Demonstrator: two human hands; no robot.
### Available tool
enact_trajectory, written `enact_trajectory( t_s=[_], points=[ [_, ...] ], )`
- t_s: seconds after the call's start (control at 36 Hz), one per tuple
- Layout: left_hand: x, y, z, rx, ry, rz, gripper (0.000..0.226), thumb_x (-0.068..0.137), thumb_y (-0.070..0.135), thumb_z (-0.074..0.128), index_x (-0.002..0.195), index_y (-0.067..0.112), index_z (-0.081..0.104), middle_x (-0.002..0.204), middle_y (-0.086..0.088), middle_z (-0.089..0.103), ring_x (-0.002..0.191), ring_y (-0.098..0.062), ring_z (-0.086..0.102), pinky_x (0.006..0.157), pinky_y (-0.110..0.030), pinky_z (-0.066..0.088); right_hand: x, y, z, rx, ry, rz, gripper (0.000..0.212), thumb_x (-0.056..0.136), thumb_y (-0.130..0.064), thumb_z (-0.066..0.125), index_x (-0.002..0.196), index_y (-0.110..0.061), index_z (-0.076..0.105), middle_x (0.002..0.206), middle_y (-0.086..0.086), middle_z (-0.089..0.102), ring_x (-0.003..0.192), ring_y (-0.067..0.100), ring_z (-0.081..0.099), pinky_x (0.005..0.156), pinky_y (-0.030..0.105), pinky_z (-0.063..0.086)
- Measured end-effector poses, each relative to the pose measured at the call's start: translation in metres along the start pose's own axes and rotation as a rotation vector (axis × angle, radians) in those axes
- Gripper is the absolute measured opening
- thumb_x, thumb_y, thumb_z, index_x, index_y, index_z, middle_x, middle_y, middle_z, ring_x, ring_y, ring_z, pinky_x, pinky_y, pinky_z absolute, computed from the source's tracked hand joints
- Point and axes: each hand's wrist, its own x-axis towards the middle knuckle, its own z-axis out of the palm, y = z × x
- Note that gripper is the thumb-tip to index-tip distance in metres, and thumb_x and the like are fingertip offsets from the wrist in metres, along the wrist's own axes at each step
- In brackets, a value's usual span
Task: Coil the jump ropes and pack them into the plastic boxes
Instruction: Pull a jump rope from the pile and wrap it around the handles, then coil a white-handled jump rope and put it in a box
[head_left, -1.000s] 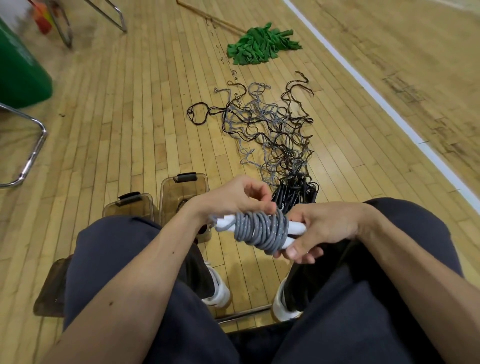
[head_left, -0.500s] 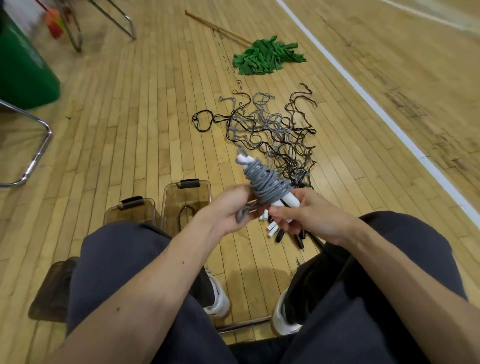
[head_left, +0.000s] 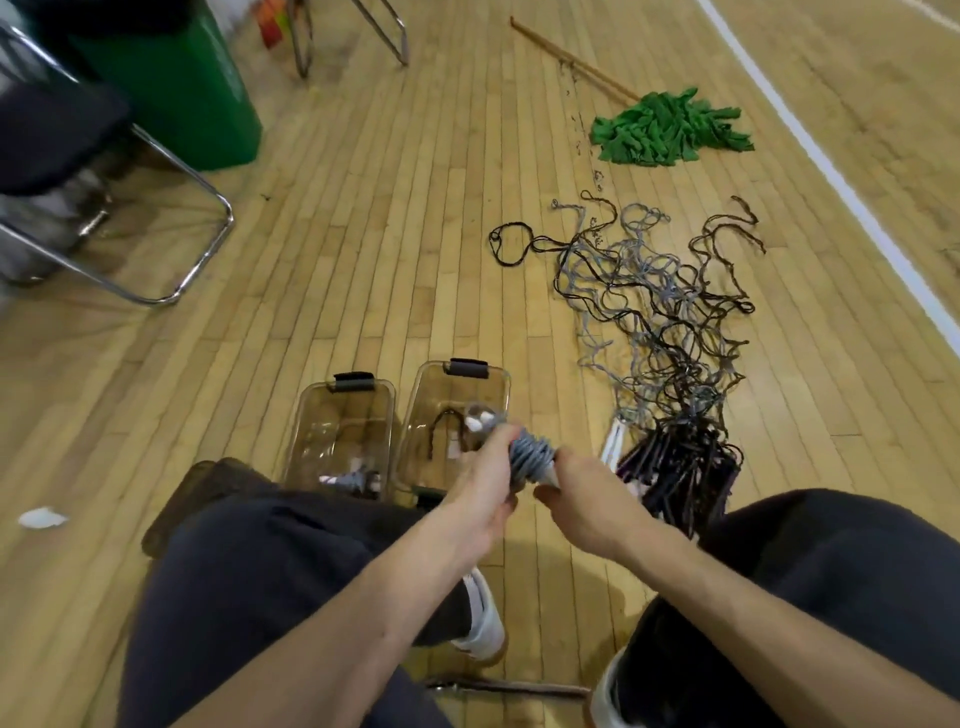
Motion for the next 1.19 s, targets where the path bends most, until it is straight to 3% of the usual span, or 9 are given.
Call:
enact_trajectory(
  t_s=[0.11, 0.42, 0.56, 0.69, 0.81, 0.97, 1.06, 1.11, 1.19],
  points=[
    [0.021, -0.021, -0.031, 0.158, 0.115, -0.037, 0.074, 0.063, 0.069, 0.075, 0.114, 0.016, 0.065, 0.106, -0.009, 0.072, 0.103, -0.028, 0.065, 0.098, -0.045, 0.052, 0.013, -0.016, 0.037, -0.228, -0.087, -0.073, 0.026, 0.103, -0.012, 0.05, 0.127, -0.009, 0.044, 0.114, 0.012, 0.062, 0.1, 0.03, 0.064, 0.069, 0.034, 0.039],
    [0.105, 0.012, -0.085, 0.2, 0.226, -0.095, 0.04, 0.093, 0.027, 0.068, 0.123, 0.007, 0.051, 0.115, -0.013, 0.065, 0.104, -0.028, 0.065, 0.096, -0.042, 0.054, 0.09, -0.062, 0.095, -0.291, -0.161, -0.154, 0.057, 0.102, -0.015, 0.048, 0.153, -0.01, 0.02, 0.134, 0.007, 0.039, 0.117, 0.022, 0.046, 0.098, 0.031, 0.044],
    [0.151, 0.046, -0.115, 0.368, 0.146, -0.101, 0.047, 0.096, 0.026, 0.066, 0.135, 0.006, 0.048, 0.116, -0.01, 0.063, 0.085, -0.019, 0.06, 0.05, -0.023, 0.045, 0.136, -0.073, 0.116, 0.004, -0.222, -0.083, 0.084, 0.104, -0.032, 0.05, 0.16, -0.008, -0.007, 0.16, 0.017, 0.023, 0.141, 0.033, 0.036, 0.114, 0.04, 0.036],
    [0.212, 0.063, -0.128, 0.604, 0.119, -0.039, 0.049, 0.091, 0.029, 0.072, 0.129, 0.003, 0.054, 0.11, -0.008, 0.064, 0.09, -0.021, 0.063, 0.072, -0.032, 0.056, 0.174, -0.074, 0.123, 0.247, -0.3, -0.007, 0.1, 0.099, -0.032, 0.06, 0.158, -0.017, -0.018, 0.14, 0.014, 0.055, 0.107, 0.026, 0.061, 0.081, 0.03, 0.044],
    [0.257, 0.049, -0.12, 0.741, 0.064, -0.02, 0.033, 0.096, 0.014, 0.065, 0.123, -0.002, 0.057, 0.105, -0.008, 0.059, 0.09, -0.017, 0.053, 0.052, -0.014, 0.04, 0.202, -0.058, 0.132, 0.361, -0.337, 0.113, 0.092, 0.096, -0.021, 0.06, 0.159, -0.022, -0.007, 0.117, 0.011, 0.063, 0.087, 0.022, 0.06, 0.058, 0.022, 0.041],
    [0.322, 0.001, -0.115, 0.895, 0.012, -0.099, 0.044, 0.09, 0.025, 0.072, 0.127, 0.005, 0.058, 0.125, -0.01, 0.061, 0.113, -0.026, 0.058, 0.1, -0.031, 0.046, 0.245, -0.021, 0.171, 0.502, -0.427, 0.247, 0.081, 0.095, -0.009, 0.058, 0.159, -0.019, 0.01, 0.125, 0.005, 0.058, 0.101, 0.018, 0.058, 0.075, 0.024, 0.047],
    [0.344, -0.015, -0.12, 0.907, -0.006, -0.095, 0.041, 0.091, 0.025, 0.071, 0.128, 0.012, 0.059, 0.121, -0.007, 0.066, 0.113, -0.025, 0.061, 0.104, -0.043, 0.047, 0.26, -0.014, 0.183, 0.601, -0.458, 0.282, 0.075, 0.097, -0.012, 0.061, 0.157, -0.016, 0.015, 0.123, 0.002, 0.058, 0.097, 0.013, 0.059, 0.076, 0.015, 0.052],
    [0.352, -0.019, -0.118, 0.875, -0.022, -0.11, 0.046, 0.093, 0.016, 0.069, 0.137, 0.01, 0.054, 0.126, -0.009, 0.064, 0.119, -0.026, 0.059, 0.108, -0.045, 0.044, 0.268, -0.01, 0.189, 0.625, -0.467, 0.287, 0.071, 0.099, -0.008, 0.058, 0.157, -0.012, 0.017, 0.14, 0.009, 0.052, 0.117, 0.022, 0.056, 0.086, 0.012, 0.047],
    [0.366, -0.03, -0.113, 0.851, -0.006, -0.12, 0.052, 0.096, 0.005, 0.062, 0.145, 0.007, 0.045, 0.137, -0.013, 0.057, 0.129, -0.027, 0.052, 0.113, -0.039, 0.038, 0.28, -0.004, 0.202, 0.553, -0.477, 0.297, 0.066, 0.098, -0.009, 0.06, 0.154, -0.012, 0.026, 0.148, 0.012, 0.046, 0.132, 0.028, 0.049, 0.101, 0.025, 0.043]
  ],
)
